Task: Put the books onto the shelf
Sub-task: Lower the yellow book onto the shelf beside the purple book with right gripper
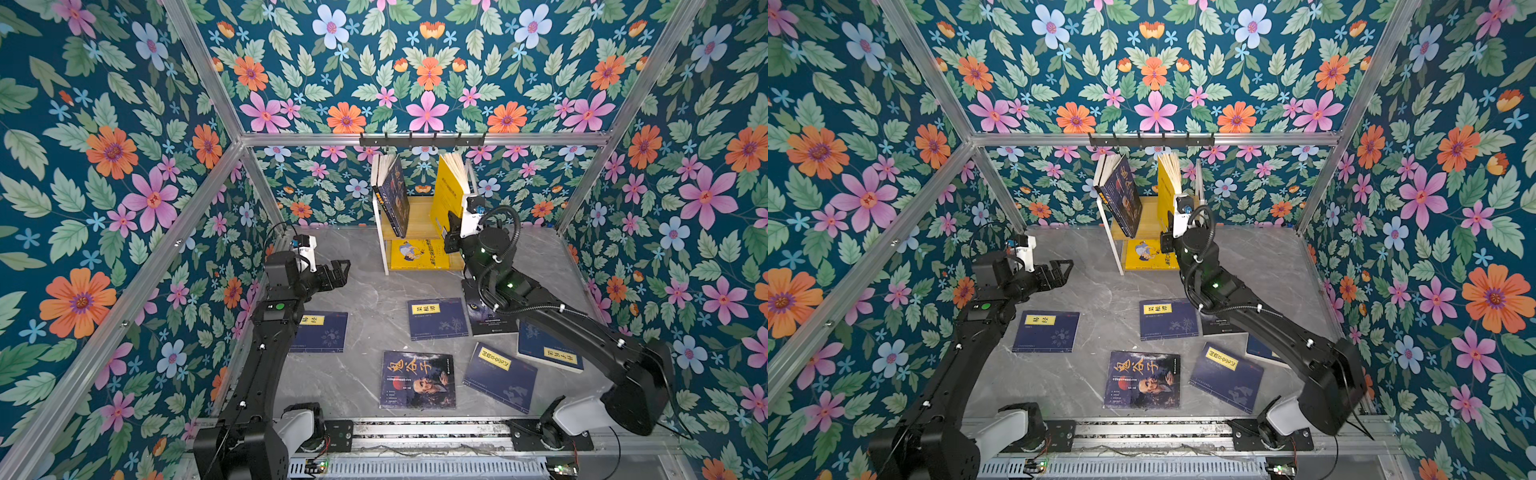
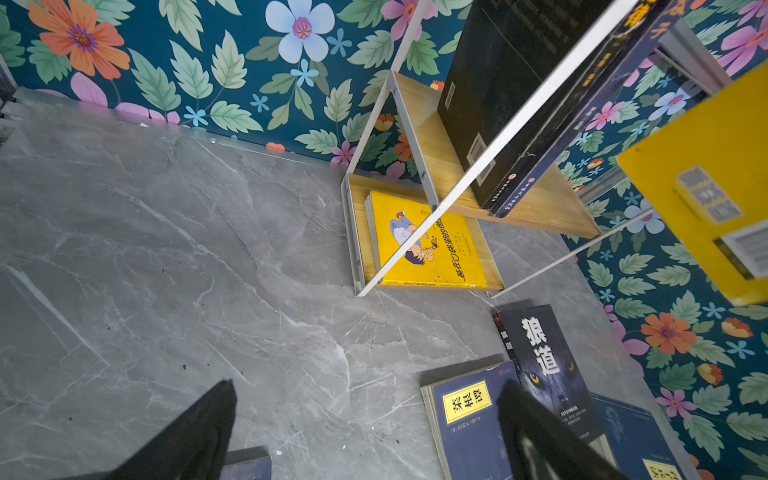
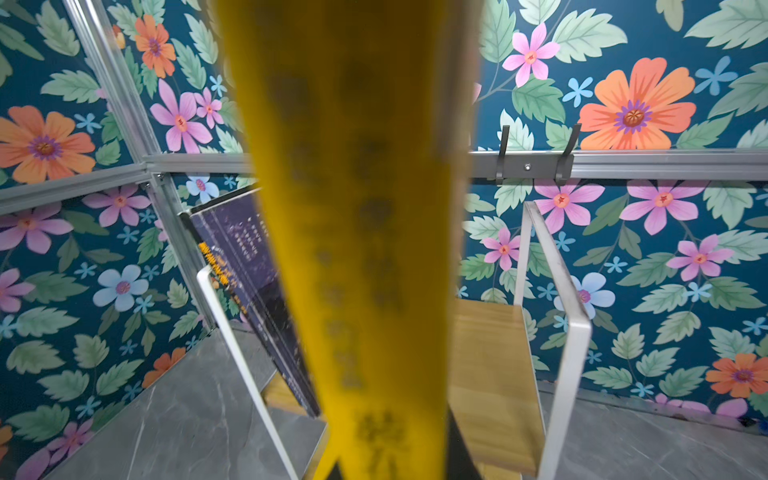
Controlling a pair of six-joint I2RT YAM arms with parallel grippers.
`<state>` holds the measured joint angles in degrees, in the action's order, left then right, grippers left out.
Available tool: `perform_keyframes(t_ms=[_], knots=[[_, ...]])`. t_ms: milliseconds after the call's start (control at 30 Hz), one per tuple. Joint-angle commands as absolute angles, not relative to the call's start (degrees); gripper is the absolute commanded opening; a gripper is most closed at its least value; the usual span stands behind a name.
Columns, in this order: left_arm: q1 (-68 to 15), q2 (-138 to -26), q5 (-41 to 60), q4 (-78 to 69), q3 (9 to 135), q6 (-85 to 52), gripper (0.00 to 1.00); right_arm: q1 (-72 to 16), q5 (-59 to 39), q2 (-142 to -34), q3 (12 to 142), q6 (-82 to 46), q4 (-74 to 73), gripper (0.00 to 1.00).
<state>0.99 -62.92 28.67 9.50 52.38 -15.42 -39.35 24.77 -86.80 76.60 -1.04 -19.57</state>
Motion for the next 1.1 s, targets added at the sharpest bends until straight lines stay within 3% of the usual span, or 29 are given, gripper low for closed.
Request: perform_keyframes(t_ms=[0, 200, 533, 833, 1067], knots=[[0.7, -62.3, 27.8, 10.0, 52.6, -13.7, 1.00, -38.6, 27.4, -92.9, 83.2, -2.5, -24.3, 0.00], [-0.2, -62.1, 27.6, 10.3, 52.8, -13.2, 1.00, -37.9, 29.9, -106.1, 94.5, -4.0, -20.8, 0.00], [-1.5, -62.6, 27.7, 10.5, 53.2, -12.0, 1.00, -37.9, 26.0, -116.5, 103.8, -6.5, -17.6, 0.00], [-1.7, -63.3, 27.8, 10.6, 53.4, -12.0, 1.00, -37.9, 22.8, -117.7, 104.4, -8.2, -17.2, 0.00], [-1.8, -63.6, 27.8, 10.5, 53.4, -11.7, 1.00, -37.9, 16.7, -116.7, 101.1, -8.0, -19.7, 0.12]])
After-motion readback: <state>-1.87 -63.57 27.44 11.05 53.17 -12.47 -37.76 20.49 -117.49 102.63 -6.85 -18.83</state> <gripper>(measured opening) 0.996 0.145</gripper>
